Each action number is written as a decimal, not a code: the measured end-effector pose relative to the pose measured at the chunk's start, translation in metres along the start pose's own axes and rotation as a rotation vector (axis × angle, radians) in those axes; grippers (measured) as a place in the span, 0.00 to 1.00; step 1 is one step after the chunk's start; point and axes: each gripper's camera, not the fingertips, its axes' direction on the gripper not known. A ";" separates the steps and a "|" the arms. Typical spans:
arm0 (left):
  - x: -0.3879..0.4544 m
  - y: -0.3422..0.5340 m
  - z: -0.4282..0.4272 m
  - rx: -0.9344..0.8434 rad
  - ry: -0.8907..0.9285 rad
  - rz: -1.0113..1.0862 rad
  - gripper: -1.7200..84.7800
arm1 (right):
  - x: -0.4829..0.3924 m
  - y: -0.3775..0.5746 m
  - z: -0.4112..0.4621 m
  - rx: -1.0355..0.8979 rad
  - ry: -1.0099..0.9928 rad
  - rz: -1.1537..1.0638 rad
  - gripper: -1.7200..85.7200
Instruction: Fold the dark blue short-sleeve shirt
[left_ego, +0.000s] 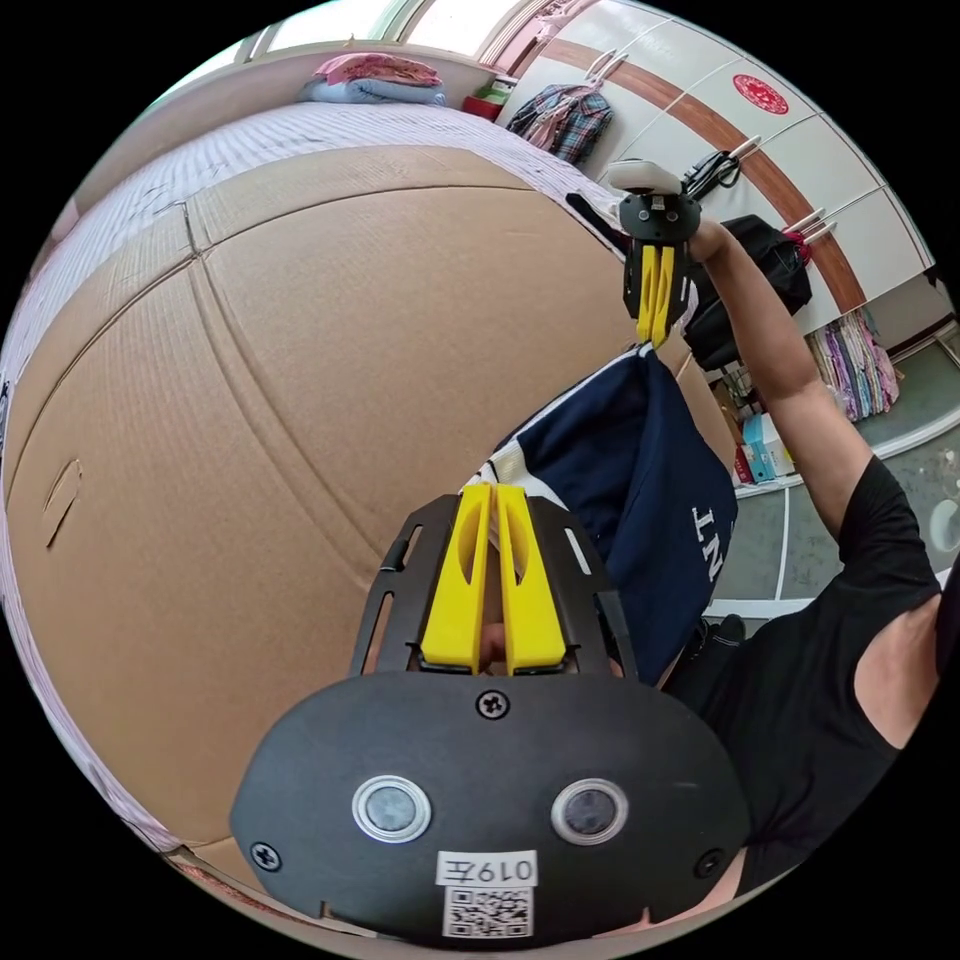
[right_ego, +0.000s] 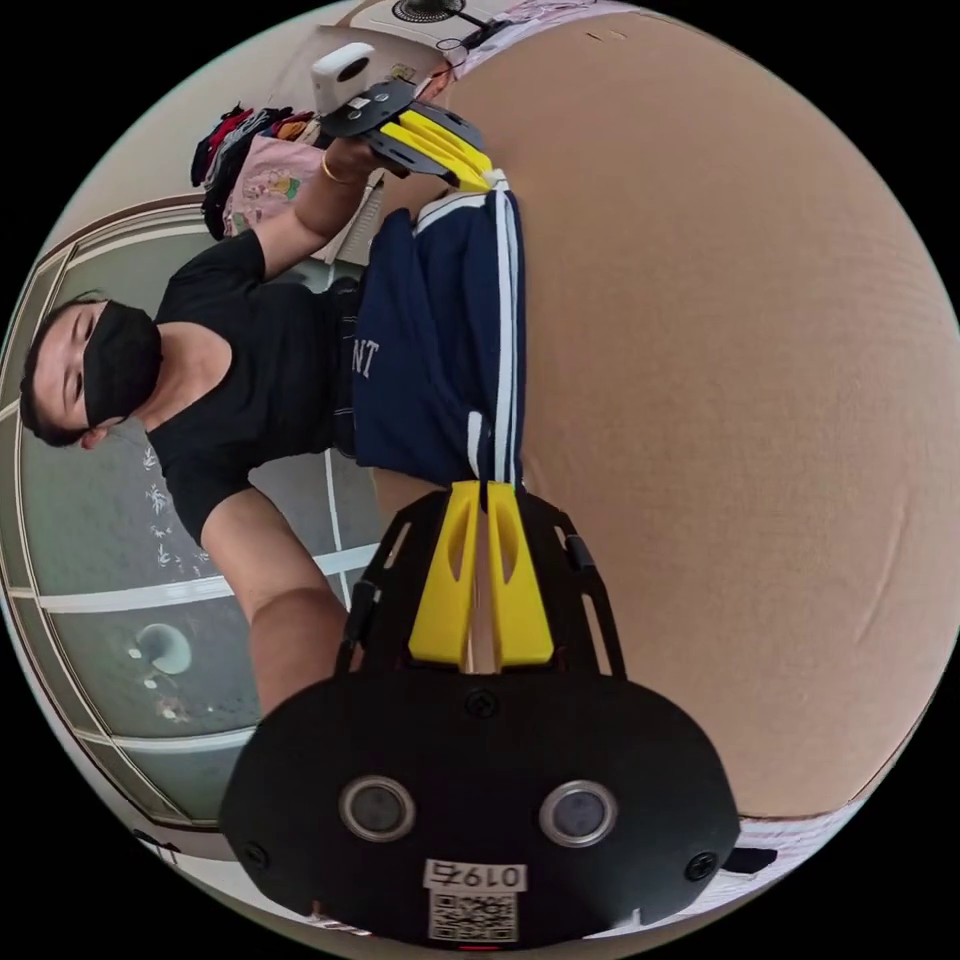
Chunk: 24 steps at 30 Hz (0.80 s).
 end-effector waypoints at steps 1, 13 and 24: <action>-0.001 -0.001 0.000 -0.001 0.001 -0.004 0.04 | 0.000 0.004 0.004 0.017 -0.002 0.000 0.02; -0.010 -0.006 -0.001 0.018 0.017 -0.020 0.03 | -0.101 0.142 0.056 0.698 0.328 0.138 0.09; -0.023 -0.008 -0.002 0.043 0.053 -0.044 0.03 | -0.144 0.232 0.217 1.332 0.227 0.467 0.13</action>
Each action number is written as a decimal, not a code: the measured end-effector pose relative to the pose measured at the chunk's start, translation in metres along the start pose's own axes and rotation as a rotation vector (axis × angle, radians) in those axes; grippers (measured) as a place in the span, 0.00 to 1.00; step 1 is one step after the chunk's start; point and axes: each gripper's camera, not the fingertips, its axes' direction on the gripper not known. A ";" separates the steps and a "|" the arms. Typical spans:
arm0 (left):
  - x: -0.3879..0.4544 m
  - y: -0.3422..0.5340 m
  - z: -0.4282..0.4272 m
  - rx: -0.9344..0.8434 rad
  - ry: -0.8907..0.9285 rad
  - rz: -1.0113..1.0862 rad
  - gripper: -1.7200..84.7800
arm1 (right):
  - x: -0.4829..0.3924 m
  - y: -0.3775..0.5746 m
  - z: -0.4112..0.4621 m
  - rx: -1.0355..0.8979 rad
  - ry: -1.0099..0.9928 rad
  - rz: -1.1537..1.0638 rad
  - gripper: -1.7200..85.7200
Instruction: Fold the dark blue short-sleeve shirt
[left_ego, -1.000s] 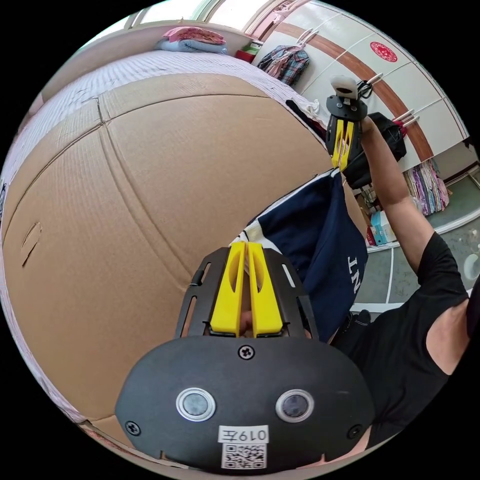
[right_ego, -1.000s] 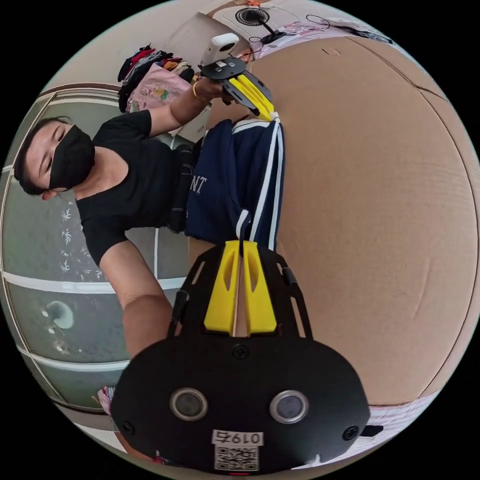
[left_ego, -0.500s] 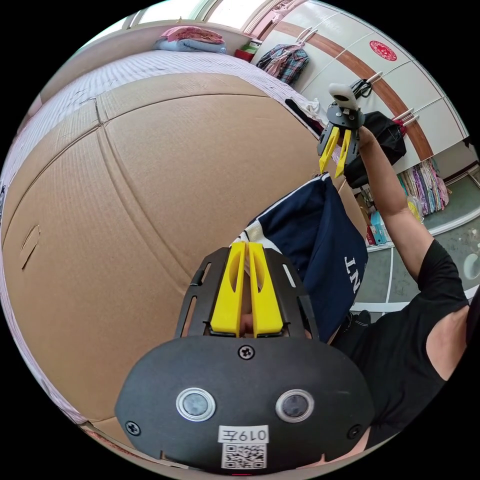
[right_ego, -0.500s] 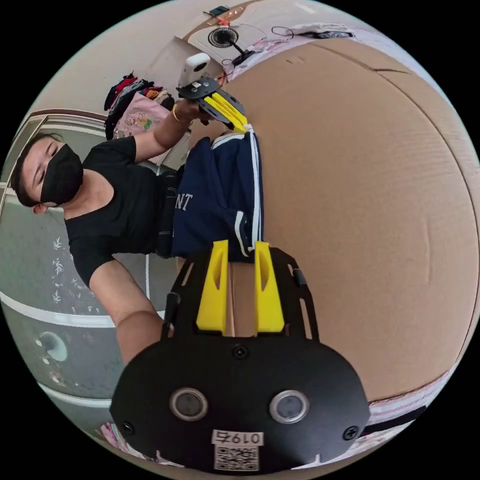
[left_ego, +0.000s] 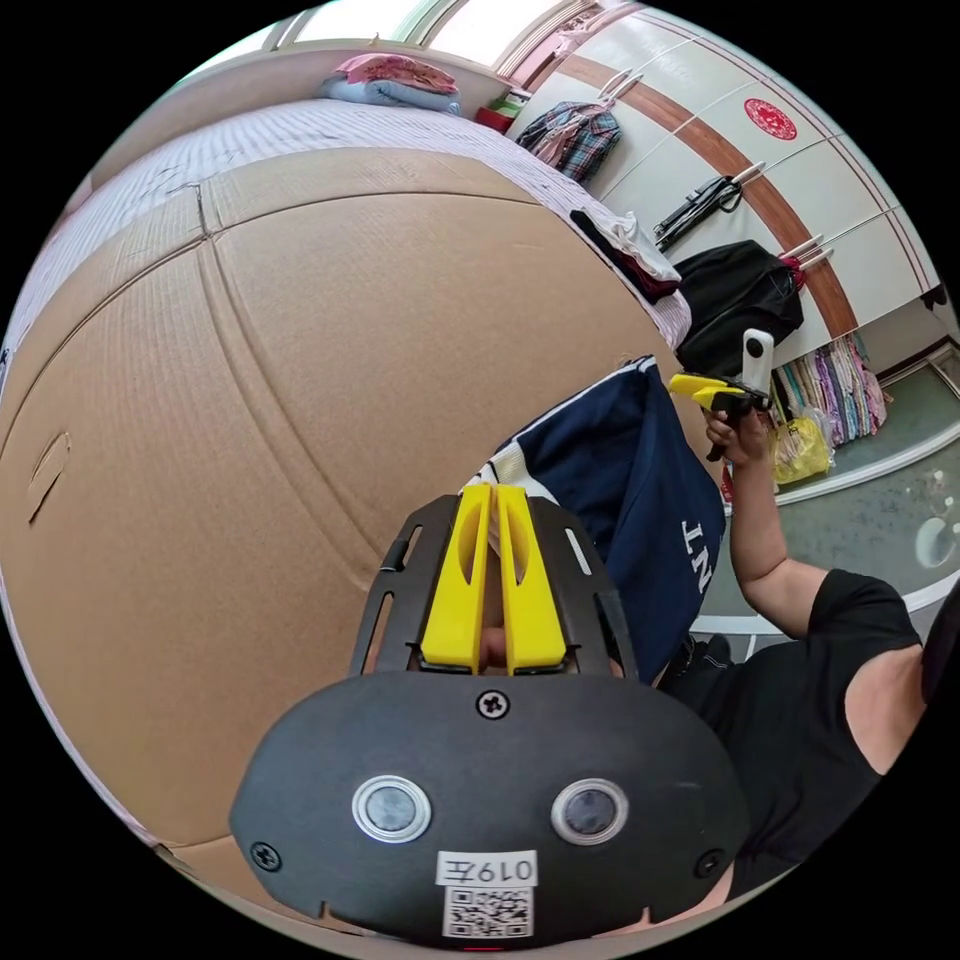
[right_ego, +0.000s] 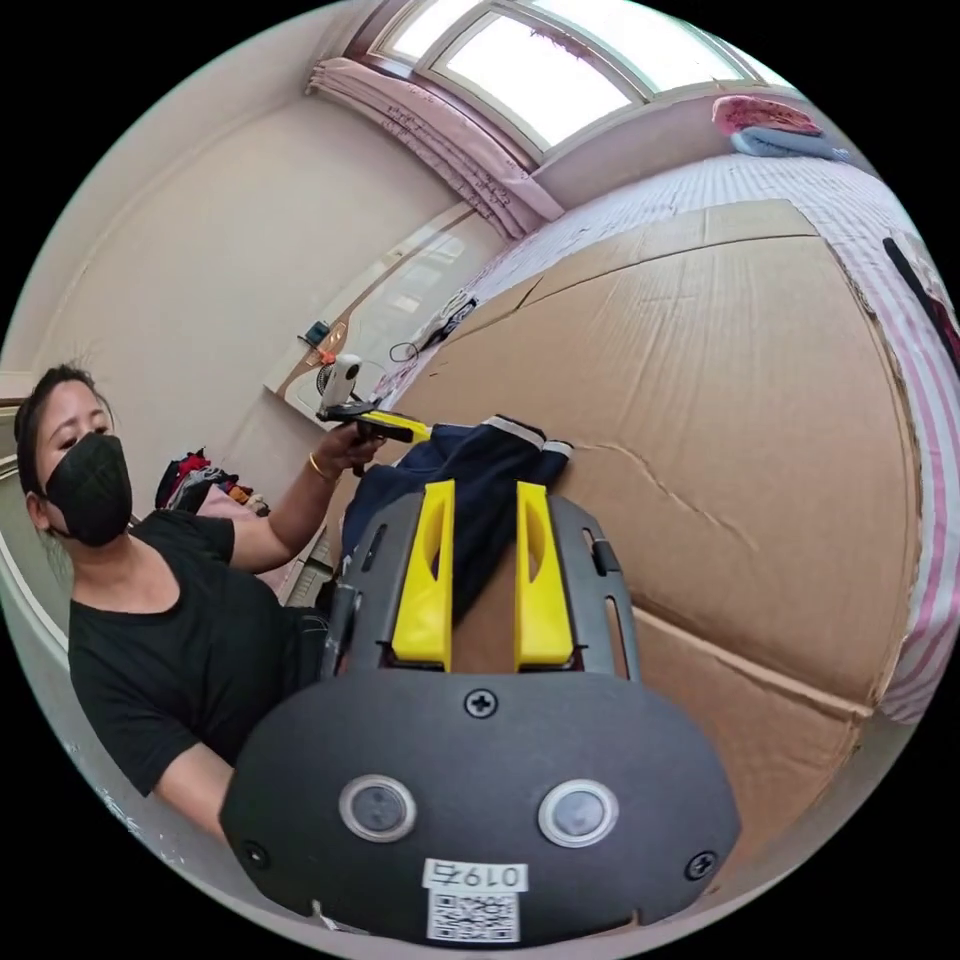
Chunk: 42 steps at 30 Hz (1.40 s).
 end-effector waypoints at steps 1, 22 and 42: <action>-0.001 0.000 0.000 0.001 0.001 -0.002 0.03 | 0.000 0.005 0.002 -0.014 -0.011 0.000 0.14; -0.015 -0.002 -0.011 0.030 0.001 -0.016 0.03 | 0.015 0.078 -0.039 0.006 0.019 0.101 0.02; -0.032 0.004 -0.014 0.044 0.036 -0.049 0.04 | 0.019 0.084 -0.035 -0.036 0.093 0.174 0.08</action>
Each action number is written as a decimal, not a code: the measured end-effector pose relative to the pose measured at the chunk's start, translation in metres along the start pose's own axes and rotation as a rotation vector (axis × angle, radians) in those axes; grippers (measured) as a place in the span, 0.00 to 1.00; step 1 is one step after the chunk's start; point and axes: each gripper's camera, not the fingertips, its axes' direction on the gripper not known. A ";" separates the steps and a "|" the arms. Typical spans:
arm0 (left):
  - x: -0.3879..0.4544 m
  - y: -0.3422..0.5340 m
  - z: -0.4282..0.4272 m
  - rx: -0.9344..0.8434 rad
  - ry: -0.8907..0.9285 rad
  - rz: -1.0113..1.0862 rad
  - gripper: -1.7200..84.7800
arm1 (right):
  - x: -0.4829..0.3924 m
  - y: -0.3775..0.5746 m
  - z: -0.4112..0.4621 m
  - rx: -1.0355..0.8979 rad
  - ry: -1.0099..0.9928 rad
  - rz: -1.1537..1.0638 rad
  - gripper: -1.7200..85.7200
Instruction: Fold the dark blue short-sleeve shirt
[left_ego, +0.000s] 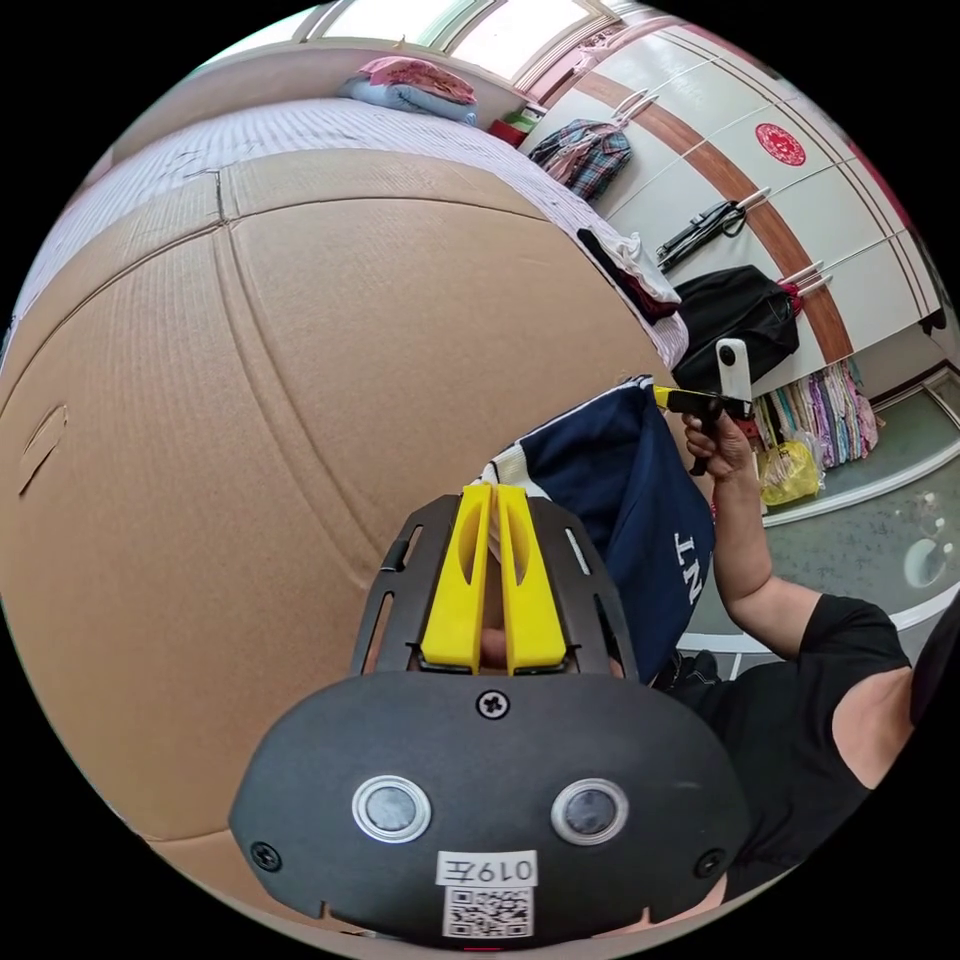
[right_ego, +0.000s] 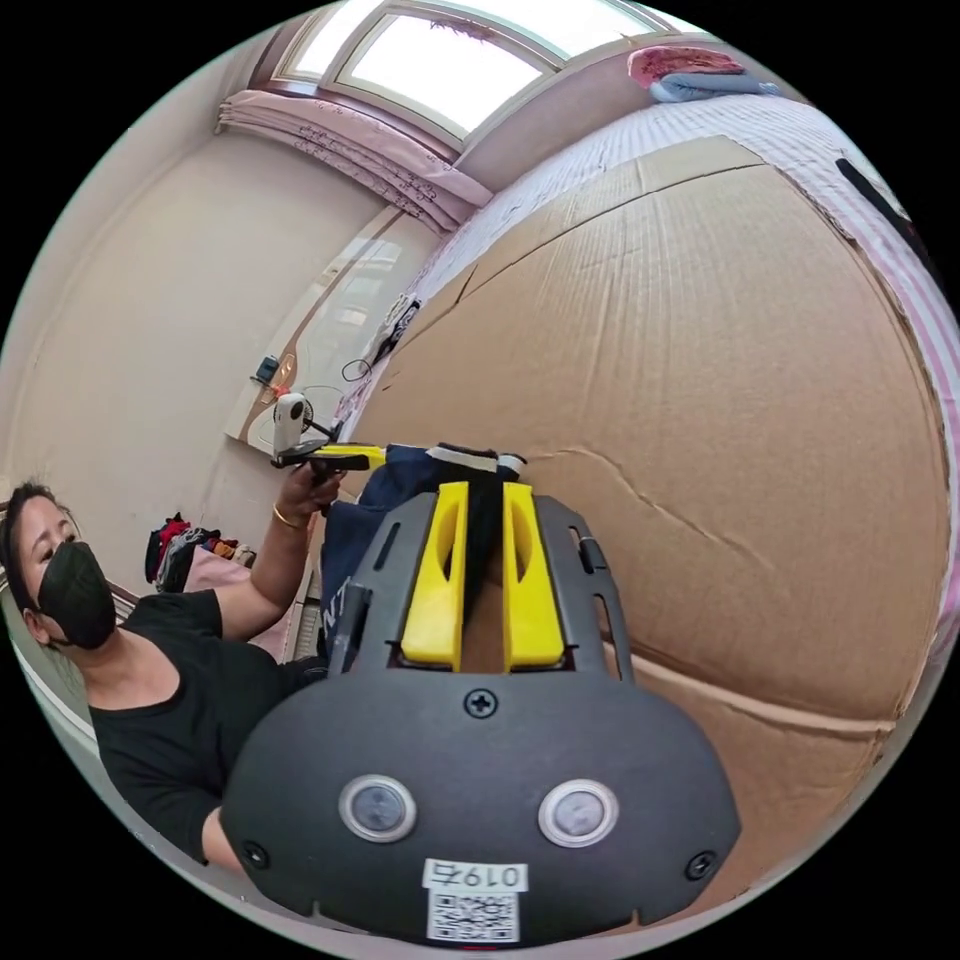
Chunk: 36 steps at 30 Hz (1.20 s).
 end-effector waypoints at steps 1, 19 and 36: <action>-0.002 0.002 -0.001 0.009 0.010 -0.009 0.04 | 0.000 0.003 -0.001 0.007 0.010 0.006 0.06; -0.018 0.045 -0.020 0.081 0.103 -0.118 0.03 | -0.051 0.038 -0.001 0.048 0.114 0.044 0.01; -0.023 0.112 0.008 0.099 0.236 -0.166 0.03 | -0.086 0.093 0.006 0.100 0.024 0.090 0.10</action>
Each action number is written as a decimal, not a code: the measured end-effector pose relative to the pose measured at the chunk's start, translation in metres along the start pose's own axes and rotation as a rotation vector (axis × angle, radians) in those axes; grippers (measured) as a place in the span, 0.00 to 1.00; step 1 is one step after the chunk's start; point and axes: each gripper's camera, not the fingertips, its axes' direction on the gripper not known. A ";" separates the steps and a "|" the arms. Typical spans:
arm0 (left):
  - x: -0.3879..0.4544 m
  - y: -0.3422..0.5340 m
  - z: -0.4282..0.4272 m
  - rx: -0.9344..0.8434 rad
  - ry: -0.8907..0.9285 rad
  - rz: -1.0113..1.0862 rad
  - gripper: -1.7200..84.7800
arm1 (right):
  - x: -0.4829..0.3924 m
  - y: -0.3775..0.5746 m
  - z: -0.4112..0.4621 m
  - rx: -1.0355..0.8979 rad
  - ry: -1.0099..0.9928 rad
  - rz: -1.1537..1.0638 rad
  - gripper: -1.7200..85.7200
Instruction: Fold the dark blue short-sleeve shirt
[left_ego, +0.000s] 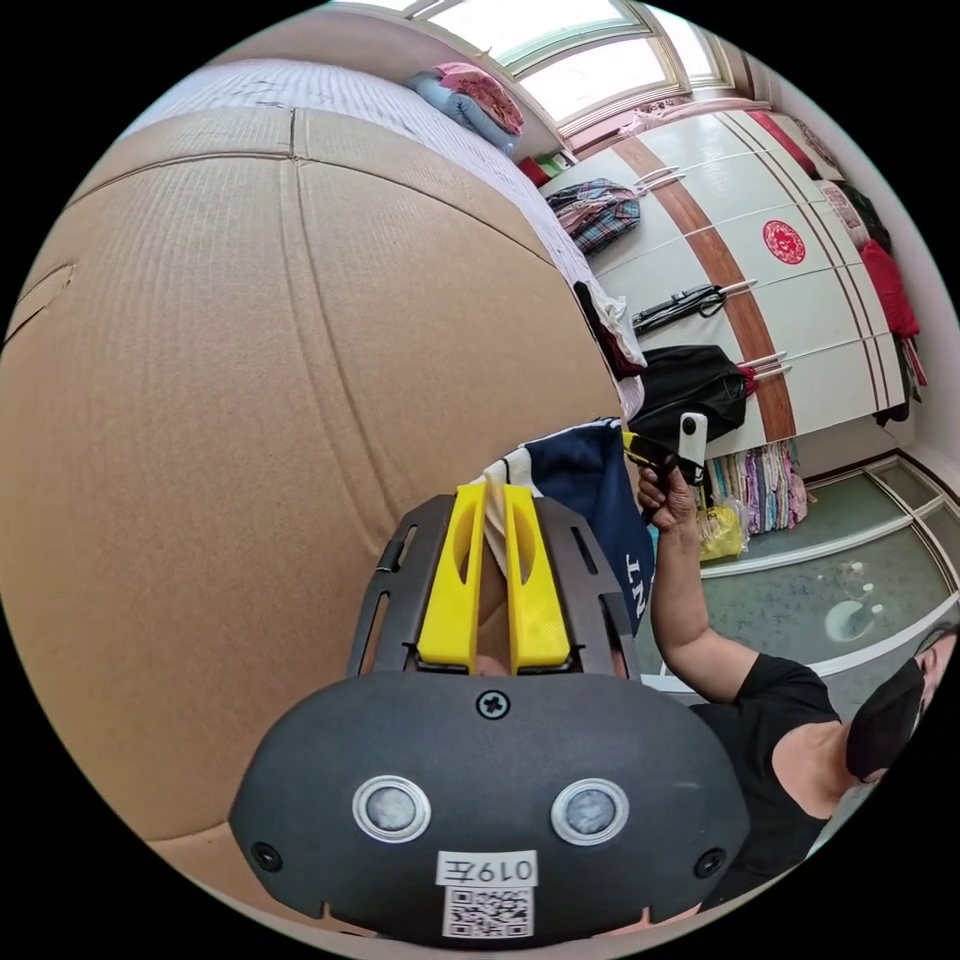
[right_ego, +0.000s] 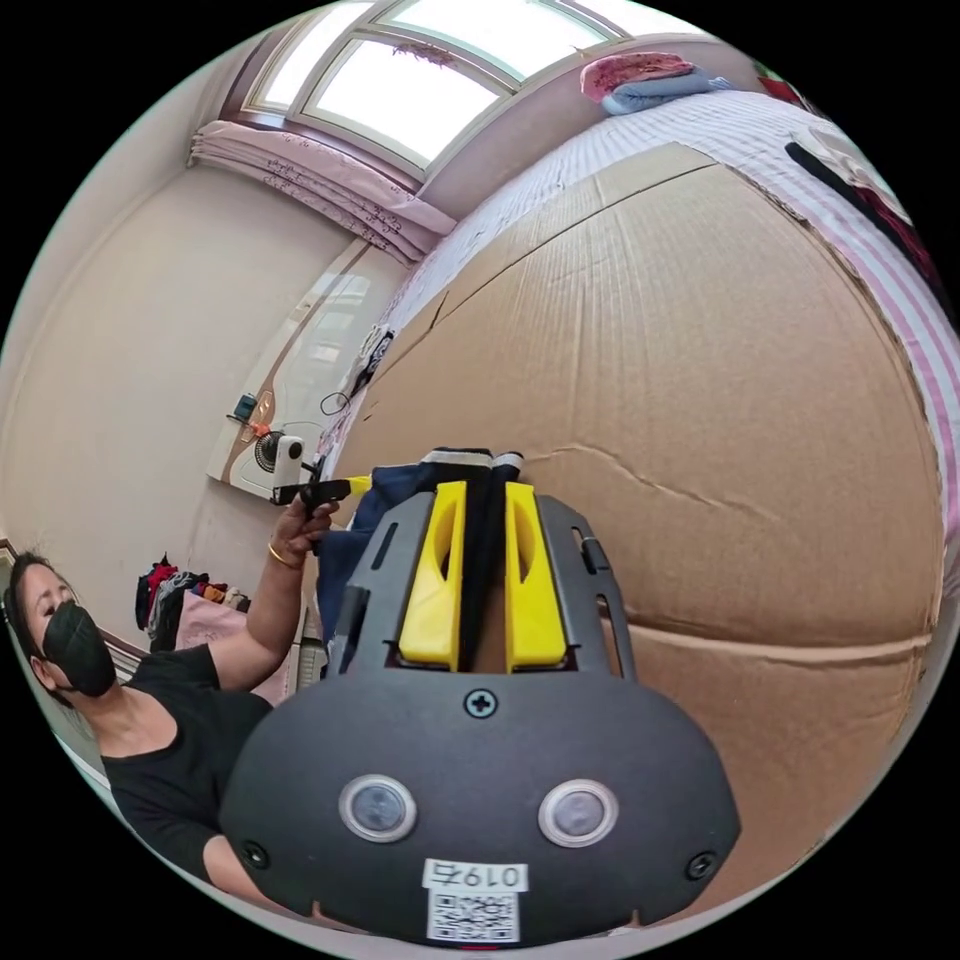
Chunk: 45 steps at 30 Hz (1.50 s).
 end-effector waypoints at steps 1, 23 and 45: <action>0.001 0.008 -0.002 0.012 -0.003 -0.004 0.03 | -0.006 0.007 -0.004 0.014 0.006 -0.010 0.10; 0.130 0.213 0.079 -0.010 -0.238 0.360 0.03 | -0.165 0.177 0.023 -0.046 0.159 -0.307 0.07; 0.211 0.512 0.076 0.457 -0.619 0.561 0.06 | -0.229 0.429 -0.035 0.372 0.343 -0.439 0.07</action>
